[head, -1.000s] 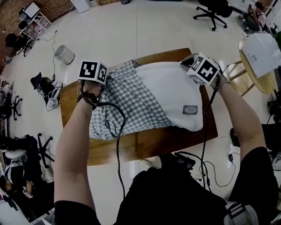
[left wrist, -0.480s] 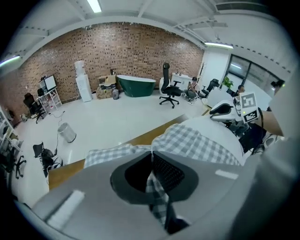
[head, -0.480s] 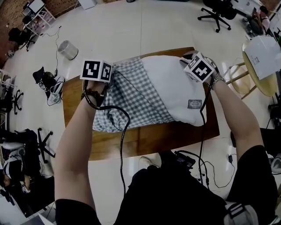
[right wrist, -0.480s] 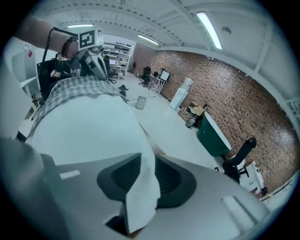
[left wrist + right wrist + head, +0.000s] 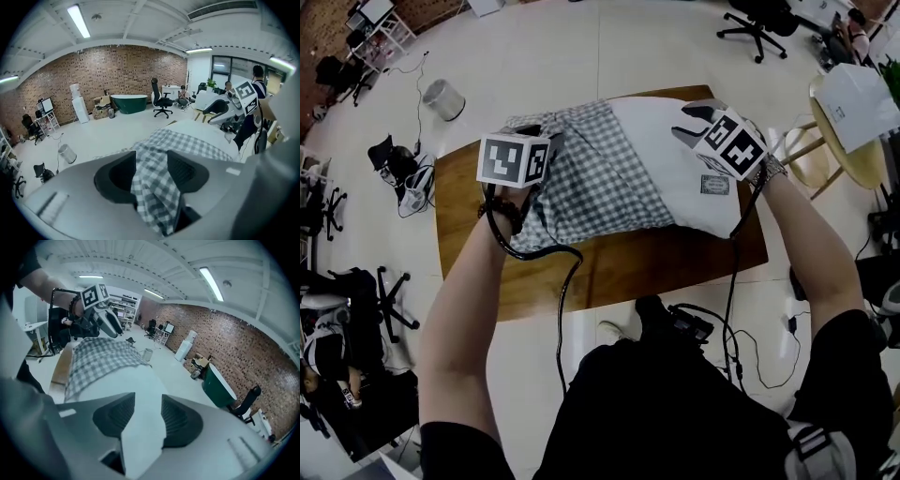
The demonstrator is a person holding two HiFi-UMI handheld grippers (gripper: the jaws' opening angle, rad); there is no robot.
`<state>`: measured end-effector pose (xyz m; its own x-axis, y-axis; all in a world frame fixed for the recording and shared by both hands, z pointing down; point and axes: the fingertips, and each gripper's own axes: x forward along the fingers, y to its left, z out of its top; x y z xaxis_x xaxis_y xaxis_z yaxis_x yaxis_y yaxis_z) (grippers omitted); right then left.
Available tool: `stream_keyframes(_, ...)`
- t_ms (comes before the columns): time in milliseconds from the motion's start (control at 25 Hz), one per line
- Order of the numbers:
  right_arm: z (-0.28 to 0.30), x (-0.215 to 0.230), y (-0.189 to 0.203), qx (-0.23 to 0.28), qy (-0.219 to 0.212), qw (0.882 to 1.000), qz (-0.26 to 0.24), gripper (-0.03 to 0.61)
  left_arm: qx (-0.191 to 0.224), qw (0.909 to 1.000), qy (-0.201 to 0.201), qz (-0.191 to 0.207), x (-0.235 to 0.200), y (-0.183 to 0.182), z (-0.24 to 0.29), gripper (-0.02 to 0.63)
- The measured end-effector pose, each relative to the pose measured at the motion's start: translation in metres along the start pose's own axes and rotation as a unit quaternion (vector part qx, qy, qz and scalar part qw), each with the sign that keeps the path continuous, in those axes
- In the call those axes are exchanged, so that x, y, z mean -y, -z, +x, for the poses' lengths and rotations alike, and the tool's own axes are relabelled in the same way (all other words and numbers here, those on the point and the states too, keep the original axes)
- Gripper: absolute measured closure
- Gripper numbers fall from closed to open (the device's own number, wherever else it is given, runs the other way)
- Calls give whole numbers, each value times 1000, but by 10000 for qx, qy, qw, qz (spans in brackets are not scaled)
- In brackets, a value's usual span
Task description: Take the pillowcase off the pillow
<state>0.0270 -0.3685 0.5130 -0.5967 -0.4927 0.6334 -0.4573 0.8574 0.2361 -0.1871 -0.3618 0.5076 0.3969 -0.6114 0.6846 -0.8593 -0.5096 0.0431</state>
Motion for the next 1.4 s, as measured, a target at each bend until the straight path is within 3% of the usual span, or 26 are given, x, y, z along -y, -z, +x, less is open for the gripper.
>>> stream_keyframes(400, -39, -87, 11, -239, -89, 9991, -350, 400, 419, 9984, 74, 362, 79, 33, -59, 379)
stream_keyframes(800, -48, -147, 60, -590, 34, 9946, -859, 377, 453, 9980, 359, 259, 150, 97, -59, 374)
stream_keyframes(960, -44, -159, 71, -730, 119, 9911, -1110, 350, 507, 9952, 695, -460, 167, 116, -55, 374)
stream_keyframes(1160, -37, -156, 93, -901, 434, 9819, -1610, 325, 556, 9819, 1058, -1471, 185, 133, -36, 374)
stream_keyframes(1280, -30, -154, 100, -999, 633, 9736, -1954, 313, 658, 9661, 1311, -2125, 191, 139, -24, 374)
stream_keyframes(1400, -24, -155, 103, -1089, 701, 9665, -2216, 304, 675, 9402, 1532, -2968, 193, 149, -10, 367)
